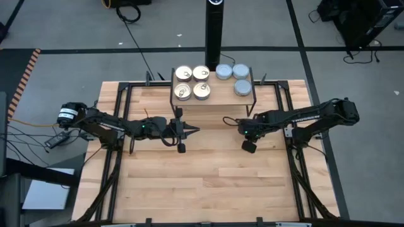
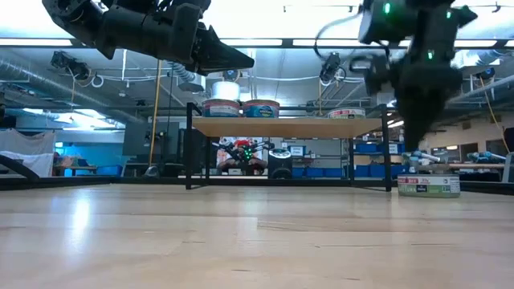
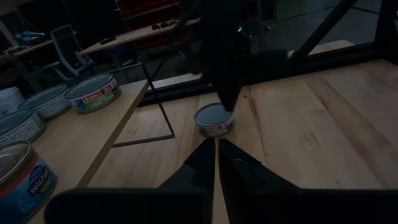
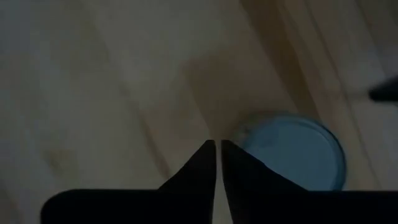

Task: Stack canned seafood by type on shelf
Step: Put the green tuna can on the shelf aligned with the other green tuna can

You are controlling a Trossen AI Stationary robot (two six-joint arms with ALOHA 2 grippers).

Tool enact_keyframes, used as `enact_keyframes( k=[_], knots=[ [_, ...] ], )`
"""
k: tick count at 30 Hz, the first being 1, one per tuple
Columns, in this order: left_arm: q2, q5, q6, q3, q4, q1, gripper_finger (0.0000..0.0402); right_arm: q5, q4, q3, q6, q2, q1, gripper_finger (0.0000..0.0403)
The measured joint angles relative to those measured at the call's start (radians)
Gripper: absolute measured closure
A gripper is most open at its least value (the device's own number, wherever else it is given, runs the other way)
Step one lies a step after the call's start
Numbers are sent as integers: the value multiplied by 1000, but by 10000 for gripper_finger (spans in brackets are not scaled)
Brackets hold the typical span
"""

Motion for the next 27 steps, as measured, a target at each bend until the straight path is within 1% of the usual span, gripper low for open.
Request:
enact_keyframes(
  k=[2, 5, 9, 13, 17, 19, 27],
  knots=[
    [0, 0, 0, 0, -1, 0, 376, 4, 9, 18, 0, -1, 35, 348],
    [0, 0, 0, 0, -2, 0, 376, 51, -1, 10, 50, 2, 70, 319],
    [0, 0, 0, 0, -2, 0, 376, 85, -32, -12, 108, 26, 78, 276],
    [0, 0, 0, 0, -2, 0, 376, 100, -46, -19, 108, 79, 77, 258],
    [0, 0, 0, 0, -2, 0, 376, 159, -44, -19, 105, 127, 77, 264],
    [0, 0, 0, 0, -2, 0, 376, 163, -44, -19, 103, 151, 76, 273],
    [0, 0, 0, 0, -2, 0, 376, 189, -46, -13, 82, 223, 75, 329]
  ],
)
